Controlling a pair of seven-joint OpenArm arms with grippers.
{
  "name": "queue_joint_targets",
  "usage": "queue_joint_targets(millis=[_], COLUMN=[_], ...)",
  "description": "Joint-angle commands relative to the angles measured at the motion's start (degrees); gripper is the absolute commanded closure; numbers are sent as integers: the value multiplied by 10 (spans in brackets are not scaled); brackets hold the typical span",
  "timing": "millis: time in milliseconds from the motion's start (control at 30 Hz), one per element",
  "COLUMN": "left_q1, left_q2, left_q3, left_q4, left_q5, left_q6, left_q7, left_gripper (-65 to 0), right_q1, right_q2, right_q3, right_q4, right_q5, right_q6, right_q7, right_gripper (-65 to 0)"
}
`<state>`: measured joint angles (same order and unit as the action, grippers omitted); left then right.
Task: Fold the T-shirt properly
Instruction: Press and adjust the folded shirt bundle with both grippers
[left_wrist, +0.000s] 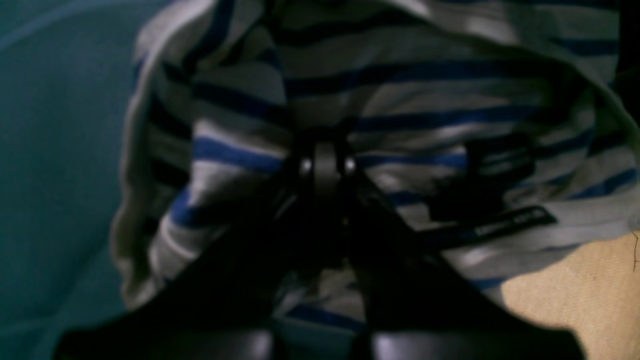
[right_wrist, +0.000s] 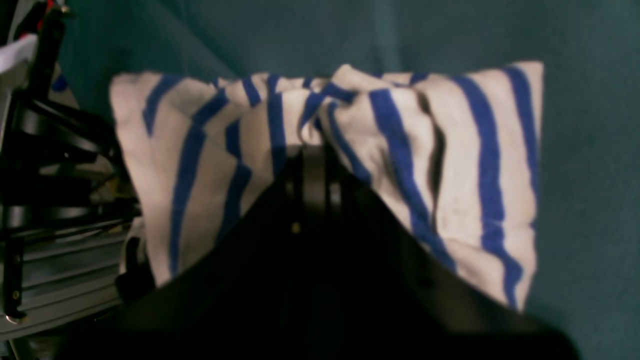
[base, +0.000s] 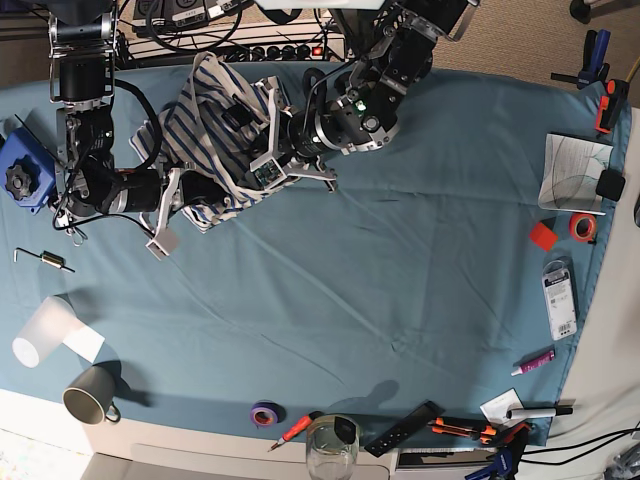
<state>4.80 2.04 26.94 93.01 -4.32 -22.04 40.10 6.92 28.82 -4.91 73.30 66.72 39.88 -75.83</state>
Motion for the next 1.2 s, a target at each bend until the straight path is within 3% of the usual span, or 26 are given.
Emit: queue_joint_targets(millis=[0,167,333,567,733,900,1167], left_q1=[-2,-2,-1,26,53,79,83], left_q2=[0,0,0,0,0,-13,-95], left_q3=[-1,-1,-1,-1,-7,-61,-200], left_q4=[11,88,161,203,246,274,275], left_q5=[22,57,89,215,286,291,186], left_q6=[23,100,150,226,240,235,235], left_q7=[32,67,115,157,160,156,169], left_gripper=[0,0,0,0,0,0,0], right_q1=[-4,-4,-4,-26,-51,-62,-63], right_q2=[17,23,23,23,23,21,21], right_q3=[-1,44,119,197,224,228,228], right_q4=[8,88,174,186,186,186,186], right_q5=[-32,-8,-5,-7,-7,-7,-7], right_q6=[-10,-25,-22,-22,-22,-22,-22], right_q7=[-42,-42,-42,-42,-42,-42,-42], right_gripper=[0,0,0,0,0,0,0])
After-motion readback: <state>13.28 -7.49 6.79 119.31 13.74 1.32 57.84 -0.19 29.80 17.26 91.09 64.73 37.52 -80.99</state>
